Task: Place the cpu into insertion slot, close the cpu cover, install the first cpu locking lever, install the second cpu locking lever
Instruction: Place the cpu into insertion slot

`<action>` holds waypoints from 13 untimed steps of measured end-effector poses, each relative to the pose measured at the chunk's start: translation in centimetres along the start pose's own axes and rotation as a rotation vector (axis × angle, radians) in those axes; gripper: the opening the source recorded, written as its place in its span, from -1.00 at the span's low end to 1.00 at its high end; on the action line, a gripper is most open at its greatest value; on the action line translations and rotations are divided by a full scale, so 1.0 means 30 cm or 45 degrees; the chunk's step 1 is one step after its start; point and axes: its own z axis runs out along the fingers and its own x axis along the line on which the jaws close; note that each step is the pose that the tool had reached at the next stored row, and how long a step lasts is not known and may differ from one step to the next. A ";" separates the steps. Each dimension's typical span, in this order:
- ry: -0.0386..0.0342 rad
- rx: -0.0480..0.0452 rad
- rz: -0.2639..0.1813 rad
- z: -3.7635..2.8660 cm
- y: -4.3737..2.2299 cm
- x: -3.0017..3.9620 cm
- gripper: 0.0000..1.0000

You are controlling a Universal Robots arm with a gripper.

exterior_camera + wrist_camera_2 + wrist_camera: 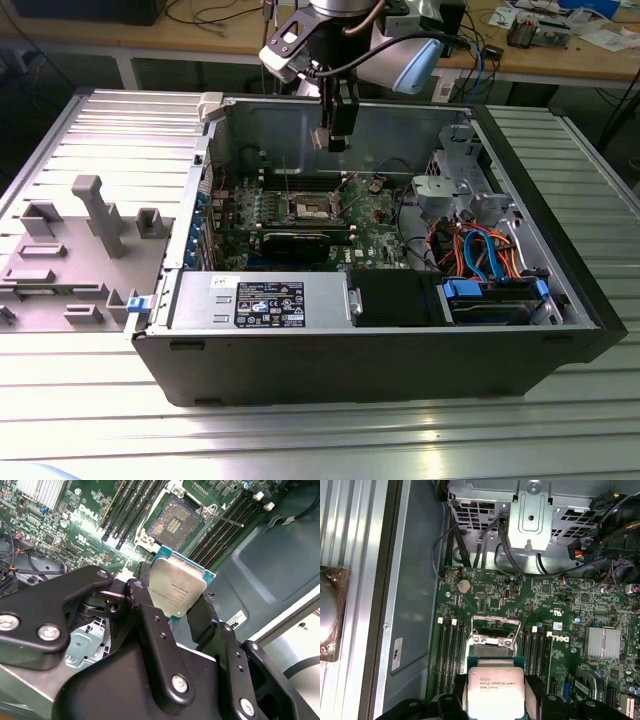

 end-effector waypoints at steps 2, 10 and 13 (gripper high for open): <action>0.0000 0.000 0.000 0.000 0.000 0.000 0.08; -0.0006 -0.001 0.021 0.003 -0.001 0.000 0.08; -0.0021 -0.001 0.039 0.007 -0.002 0.000 0.08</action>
